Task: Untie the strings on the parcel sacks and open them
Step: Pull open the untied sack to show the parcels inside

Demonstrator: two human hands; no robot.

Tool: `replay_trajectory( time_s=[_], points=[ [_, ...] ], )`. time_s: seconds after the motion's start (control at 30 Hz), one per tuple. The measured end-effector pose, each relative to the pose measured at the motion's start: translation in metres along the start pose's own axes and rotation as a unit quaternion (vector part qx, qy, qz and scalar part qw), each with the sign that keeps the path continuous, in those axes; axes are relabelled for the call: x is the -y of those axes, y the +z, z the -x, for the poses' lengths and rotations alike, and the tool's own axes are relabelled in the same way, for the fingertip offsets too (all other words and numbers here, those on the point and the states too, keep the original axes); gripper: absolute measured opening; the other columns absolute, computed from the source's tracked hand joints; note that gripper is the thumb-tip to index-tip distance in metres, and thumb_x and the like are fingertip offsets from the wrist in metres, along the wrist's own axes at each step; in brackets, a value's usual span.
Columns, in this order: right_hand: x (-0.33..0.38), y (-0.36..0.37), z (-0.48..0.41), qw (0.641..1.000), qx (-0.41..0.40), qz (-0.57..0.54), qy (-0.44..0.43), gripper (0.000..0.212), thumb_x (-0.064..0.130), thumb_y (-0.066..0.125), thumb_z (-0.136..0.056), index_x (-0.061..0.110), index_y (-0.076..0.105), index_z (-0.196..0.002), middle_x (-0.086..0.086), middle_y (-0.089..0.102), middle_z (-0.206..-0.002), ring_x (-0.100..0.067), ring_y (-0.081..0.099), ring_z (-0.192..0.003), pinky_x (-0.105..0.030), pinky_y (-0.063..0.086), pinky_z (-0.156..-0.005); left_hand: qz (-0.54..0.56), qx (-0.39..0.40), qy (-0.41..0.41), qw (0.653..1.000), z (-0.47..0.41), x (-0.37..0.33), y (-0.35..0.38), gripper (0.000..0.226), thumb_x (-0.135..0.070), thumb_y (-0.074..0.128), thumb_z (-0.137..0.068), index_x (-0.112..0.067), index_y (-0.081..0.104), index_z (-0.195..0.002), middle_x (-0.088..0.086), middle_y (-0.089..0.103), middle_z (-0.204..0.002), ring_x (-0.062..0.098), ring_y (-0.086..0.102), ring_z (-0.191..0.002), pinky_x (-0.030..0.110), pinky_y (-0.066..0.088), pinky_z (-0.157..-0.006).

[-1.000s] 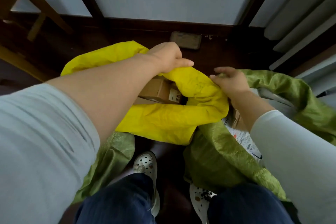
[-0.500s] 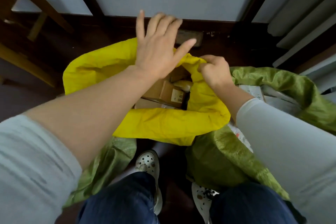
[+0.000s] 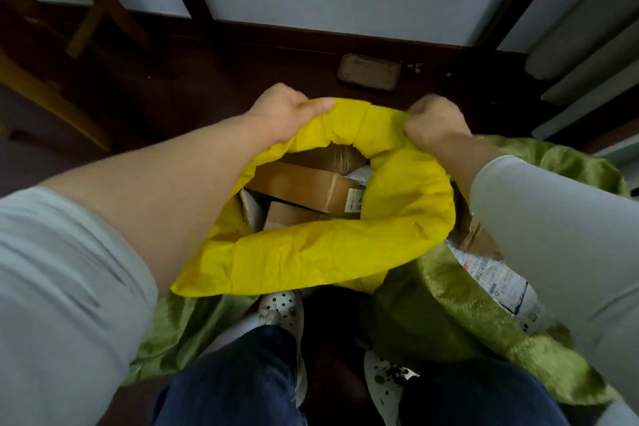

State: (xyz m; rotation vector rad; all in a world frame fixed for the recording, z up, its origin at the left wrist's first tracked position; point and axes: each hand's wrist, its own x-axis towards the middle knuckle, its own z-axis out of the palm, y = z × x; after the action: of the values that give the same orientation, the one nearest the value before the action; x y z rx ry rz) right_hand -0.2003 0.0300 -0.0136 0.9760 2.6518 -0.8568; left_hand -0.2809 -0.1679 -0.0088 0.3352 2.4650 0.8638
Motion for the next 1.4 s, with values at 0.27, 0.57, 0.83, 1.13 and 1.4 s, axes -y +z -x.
replay_trajectory(
  time_s=[0.27,0.57,0.83,1.13,1.4],
  points=[
    [0.04,0.039,0.028,0.921,0.049,0.086,-0.378,0.079,0.032,0.063,-0.082,0.02,0.021,-0.148,-0.006,0.02,-0.156,-0.025,0.023,-0.142,-0.04,0.021,-0.117,0.083,-0.034,-0.063,0.994,-0.015,-0.001,-0.002,0.047,-0.05,0.047,-0.091,-0.009,0.062,-0.076,0.005,0.059,-0.07,0.018,0.056,-0.066,0.033,0.048,-0.075],
    [0.058,0.044,0.009,0.978,0.045,-0.01,-0.205,0.031,0.017,0.042,-0.091,0.015,0.054,-0.119,-0.014,0.06,-0.117,-0.032,0.053,-0.111,-0.036,0.044,-0.089,-0.367,-0.191,0.07,0.908,0.041,0.0,-0.01,0.092,-0.07,0.051,-0.074,-0.014,0.029,-0.143,0.015,0.027,-0.15,0.032,0.019,-0.141,0.054,0.006,-0.115],
    [0.057,0.039,0.0,0.976,0.072,-0.152,-0.135,0.026,0.017,0.04,-0.092,0.015,0.064,-0.1,-0.005,0.058,-0.101,-0.019,0.05,-0.097,-0.027,0.04,-0.085,-0.43,-0.231,-0.009,0.873,0.075,0.064,0.033,0.089,-0.044,0.051,-0.089,-0.007,-0.005,-0.147,0.022,0.001,-0.155,0.035,0.004,-0.144,0.053,-0.007,-0.113],
    [0.041,0.03,-0.02,0.97,0.056,-0.215,-0.096,0.02,0.014,0.053,-0.08,0.02,0.058,-0.062,-0.003,0.057,-0.089,-0.016,0.05,-0.089,-0.022,0.039,-0.072,0.231,-0.105,-0.09,0.963,0.051,0.078,-0.013,0.026,-0.021,0.077,-0.074,-0.008,0.07,-0.096,0.004,0.073,-0.08,0.014,0.069,-0.073,0.03,0.059,-0.071],
    [0.059,0.055,0.006,0.912,-0.074,0.079,-0.395,0.071,0.012,0.053,-0.065,0.018,0.045,-0.136,-0.009,0.043,-0.143,-0.031,0.037,-0.132,-0.04,0.022,-0.114,0.391,-0.014,-0.218,0.894,0.047,0.078,-0.019,0.011,-0.02,0.072,-0.079,-0.015,0.069,-0.088,-0.003,0.07,-0.056,0.008,0.066,-0.05,0.023,0.054,-0.045]
  ],
)
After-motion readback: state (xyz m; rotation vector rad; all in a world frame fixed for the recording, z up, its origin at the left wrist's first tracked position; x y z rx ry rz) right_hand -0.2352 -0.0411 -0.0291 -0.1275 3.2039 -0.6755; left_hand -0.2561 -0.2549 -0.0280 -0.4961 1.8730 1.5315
